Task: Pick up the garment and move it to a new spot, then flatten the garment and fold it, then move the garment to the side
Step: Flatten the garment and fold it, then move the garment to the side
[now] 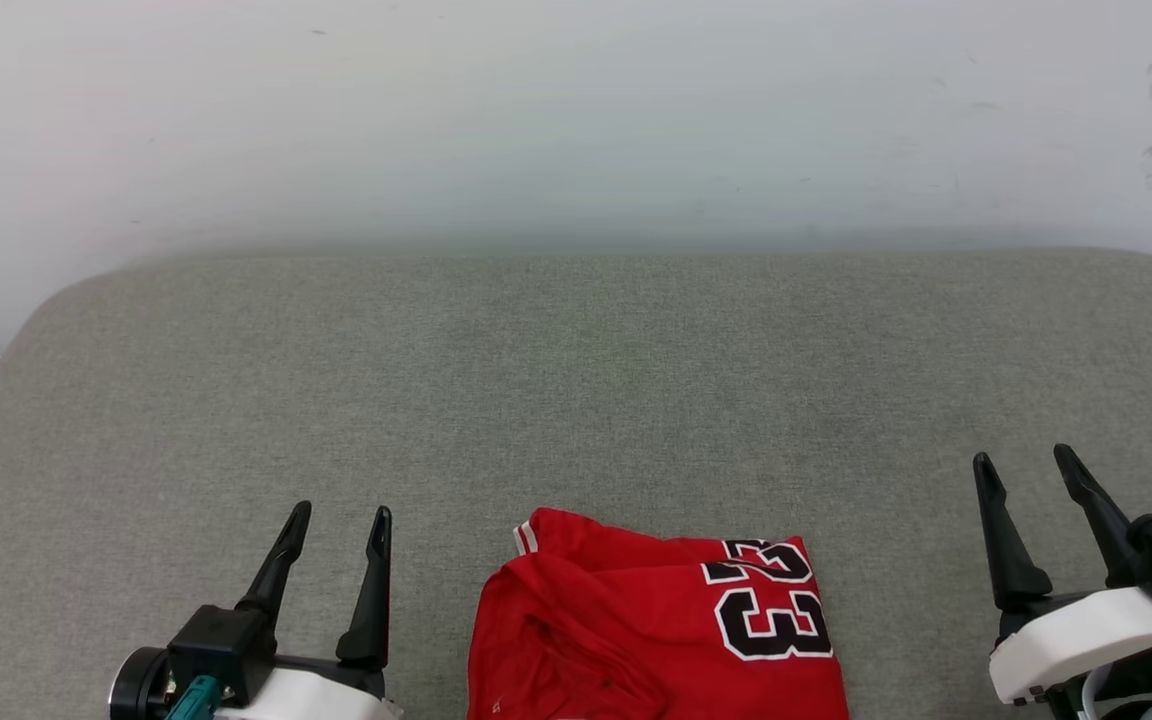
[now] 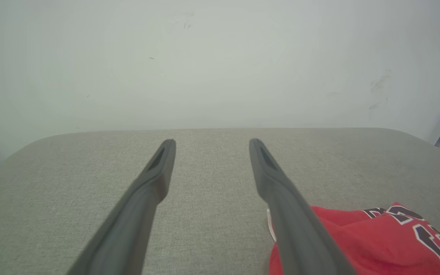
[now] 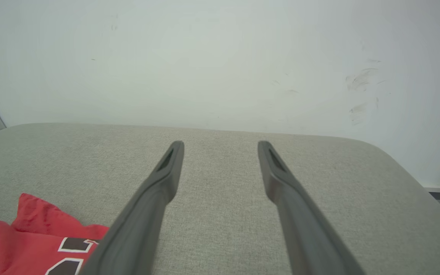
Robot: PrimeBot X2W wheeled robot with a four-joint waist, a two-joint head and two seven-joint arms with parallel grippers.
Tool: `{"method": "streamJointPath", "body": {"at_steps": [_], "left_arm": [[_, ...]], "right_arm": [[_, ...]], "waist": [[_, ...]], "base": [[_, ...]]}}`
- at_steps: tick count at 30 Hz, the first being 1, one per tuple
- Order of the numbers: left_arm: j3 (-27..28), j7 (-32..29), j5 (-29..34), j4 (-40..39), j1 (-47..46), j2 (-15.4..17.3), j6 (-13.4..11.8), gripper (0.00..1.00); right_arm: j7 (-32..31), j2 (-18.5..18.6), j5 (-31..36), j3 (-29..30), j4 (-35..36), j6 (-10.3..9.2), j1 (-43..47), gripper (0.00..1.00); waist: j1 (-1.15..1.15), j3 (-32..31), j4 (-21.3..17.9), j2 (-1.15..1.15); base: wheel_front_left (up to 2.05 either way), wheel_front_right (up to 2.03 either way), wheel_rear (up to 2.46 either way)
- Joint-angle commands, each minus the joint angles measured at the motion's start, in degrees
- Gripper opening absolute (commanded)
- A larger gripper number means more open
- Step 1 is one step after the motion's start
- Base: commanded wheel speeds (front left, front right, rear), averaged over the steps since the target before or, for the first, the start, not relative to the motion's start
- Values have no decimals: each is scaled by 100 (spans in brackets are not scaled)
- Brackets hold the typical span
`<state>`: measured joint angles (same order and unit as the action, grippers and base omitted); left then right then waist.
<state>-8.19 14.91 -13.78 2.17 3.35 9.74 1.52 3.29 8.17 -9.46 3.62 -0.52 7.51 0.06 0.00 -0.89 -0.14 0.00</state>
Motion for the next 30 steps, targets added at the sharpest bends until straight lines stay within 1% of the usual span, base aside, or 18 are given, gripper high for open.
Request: {"method": "streamJointPath", "body": {"at_steps": [1, 5, 8, 10, 12, 13, 14, 15, 18, 20, 24, 26, 27, 30], "left_arm": [[57, 41, 61, 2, 44, -58, 58, 100], [121, 41, 170, 34, -24, -119, 145, 100], [148, 41, 224, 69, -60, -164, 209, 100], [160, 41, 260, 113, -60, -189, 249, 100], [165, 41, 298, 197, -63, -194, 275, 100], [161, 41, 320, 224, -79, -197, 291, 100], [161, 41, 320, 224, -79, -197, 291, 100], [151, 41, 343, 259, -119, -224, 309, 100], [175, 41, 368, 282, -181, -239, 355, 100], [189, 41, 388, 301, -242, -261, 362, 100], [132, 41, 462, 343, -378, -299, 403, 100], [106, 41, 483, 364, -455, -325, 433, 100], [106, 41, 483, 364, -455, -325, 433, 100], [79, 41, 515, 397, -556, -352, 458, 100]], "right_arm": [[25, -49, 36, -5, -11, -5, 15, 100], [-182, -72, -100, -51, -80, -5, -49, 100], [-555, 64, -217, -222, -126, -5, -77, 100], [-976, 157, -298, -335, -131, -5, -55, 100], [-1498, 168, -539, -421, -66, -5, -55, 100], [-1790, 269, -621, -553, 9, -4, -35, 100], [-1790, 269, -621, -553, 9, -4, -35, 100], [-2391, 366, -916, -677, 172, -7, 12, 100], [-3367, 451, -1340, -843, 474, -5, 92, 100], [-3996, 496, -1498, -916, 640, -4, 107, 100], [-5094, 391, -1604, -949, 746, -4, 104, 100], [-5474, 314, -1670, -961, 736, -5, 72, 100], [-5474, 314, -1670, -961, 736, -5, 72, 100], [-5762, 305, -1551, -925, 579, -4, -54, 100]], "waist": [[0, 7, -1, 0], [0, 30, 22, 0], [0, 52, 58, 0], [0, 79, 91, 0], [0, 129, 124, 0], [0, 160, 141, 0], [0, 160, 141, 0], [0, 228, 185, 0], [0, 350, 256, 0], [0, 439, 301, 0], [0, 600, 434, 0], [0, 687, 524, 0], [0, 687, 524, 0], [0, 796, 651, 0]], "base": [[0, 0, 0], [0, 0, 0], [0, 0, 0], [0, 0, 0], [0, 0, 0], [0, 0, 0], [0, 0, 0], [0, 0, 0], [0, 0, 0], [0, 0, 0], [0, 0, 0], [0, 0, 0], [0, 0, 0], [0, 0, 0]]}}
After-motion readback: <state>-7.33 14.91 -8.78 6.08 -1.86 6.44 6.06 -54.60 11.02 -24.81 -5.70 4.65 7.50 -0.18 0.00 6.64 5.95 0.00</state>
